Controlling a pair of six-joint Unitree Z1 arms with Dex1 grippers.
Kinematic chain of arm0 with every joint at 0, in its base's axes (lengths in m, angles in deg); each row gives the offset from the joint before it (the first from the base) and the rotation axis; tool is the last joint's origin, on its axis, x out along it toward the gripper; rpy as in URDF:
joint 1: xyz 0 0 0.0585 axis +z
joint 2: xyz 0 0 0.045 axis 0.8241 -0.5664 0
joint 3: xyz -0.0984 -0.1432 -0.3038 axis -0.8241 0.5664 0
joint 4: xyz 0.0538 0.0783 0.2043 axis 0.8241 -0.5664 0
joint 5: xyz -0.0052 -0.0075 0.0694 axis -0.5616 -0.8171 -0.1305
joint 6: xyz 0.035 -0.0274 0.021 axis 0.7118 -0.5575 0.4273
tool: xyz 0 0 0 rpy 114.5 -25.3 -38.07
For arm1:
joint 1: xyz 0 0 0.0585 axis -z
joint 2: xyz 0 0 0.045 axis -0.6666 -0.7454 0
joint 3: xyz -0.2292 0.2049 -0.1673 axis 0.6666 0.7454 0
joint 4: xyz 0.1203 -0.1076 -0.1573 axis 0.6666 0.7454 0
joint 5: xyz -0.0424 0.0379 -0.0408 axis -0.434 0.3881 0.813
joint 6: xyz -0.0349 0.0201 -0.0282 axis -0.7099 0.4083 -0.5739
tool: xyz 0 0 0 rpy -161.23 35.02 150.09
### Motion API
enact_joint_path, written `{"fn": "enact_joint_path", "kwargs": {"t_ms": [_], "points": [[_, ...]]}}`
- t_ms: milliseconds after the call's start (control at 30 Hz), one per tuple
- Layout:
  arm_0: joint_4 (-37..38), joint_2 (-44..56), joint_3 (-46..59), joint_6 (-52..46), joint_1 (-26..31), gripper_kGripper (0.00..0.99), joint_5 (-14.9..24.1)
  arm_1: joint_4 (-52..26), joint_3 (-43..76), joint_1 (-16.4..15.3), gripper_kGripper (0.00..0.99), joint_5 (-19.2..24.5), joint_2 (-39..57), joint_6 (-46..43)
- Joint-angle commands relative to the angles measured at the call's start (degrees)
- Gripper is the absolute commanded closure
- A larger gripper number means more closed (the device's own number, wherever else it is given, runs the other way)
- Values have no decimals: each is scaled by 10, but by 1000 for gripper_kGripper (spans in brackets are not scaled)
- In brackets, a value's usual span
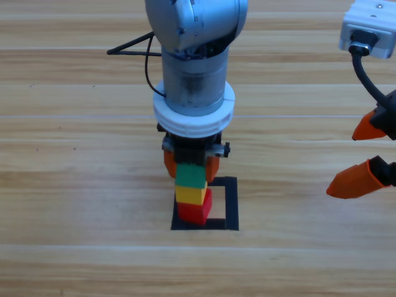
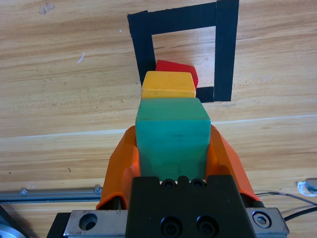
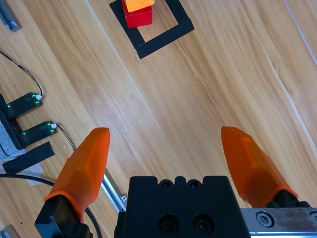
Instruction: Stack the blocks in the rectangular block: red at the bottom, yellow in the middle, green on top
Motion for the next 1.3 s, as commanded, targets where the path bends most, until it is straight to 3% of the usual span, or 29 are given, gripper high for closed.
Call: {"fn": "enact_joint_path", "kwargs": {"t_ms": [33, 333, 400, 433, 467, 533, 567, 633, 1100, 1300], "points": [[10, -29, 16, -8, -13, 990, 1, -6, 17, 13, 1, -5, -29, -6], [23, -19, 39, -5, -12, 990, 8, -6, 17, 13, 1, -6, -30, -6], [36, -11, 56, -4, -11, 919, 9, -6, 17, 13, 1, -6, -30, -6], [43, -7, 64, -3, -10, 858, 9, -6, 17, 13, 1, -6, -30, -6], [45, -2, 69, -3, -10, 711, 10, -6, 17, 13, 1, -6, -30, -6], [45, 5, 69, -5, -10, 297, 11, -6, 17, 13, 1, -6, -29, -6], [45, 11, 71, -6, -10, 142, 11, -6, 17, 13, 1, -6, -29, -6], [45, 20, 75, -7, -10, 4, 11, -6, 17, 13, 1, -6, -29, -6], [43, 116, 63, -14, -11, 0, 25, -6, 17, 13, 1, -6, -29, -5], [54, 238, 94, -26, -48, 0, 83, -6, 17, 13, 1, -6, -29, -5]]}}
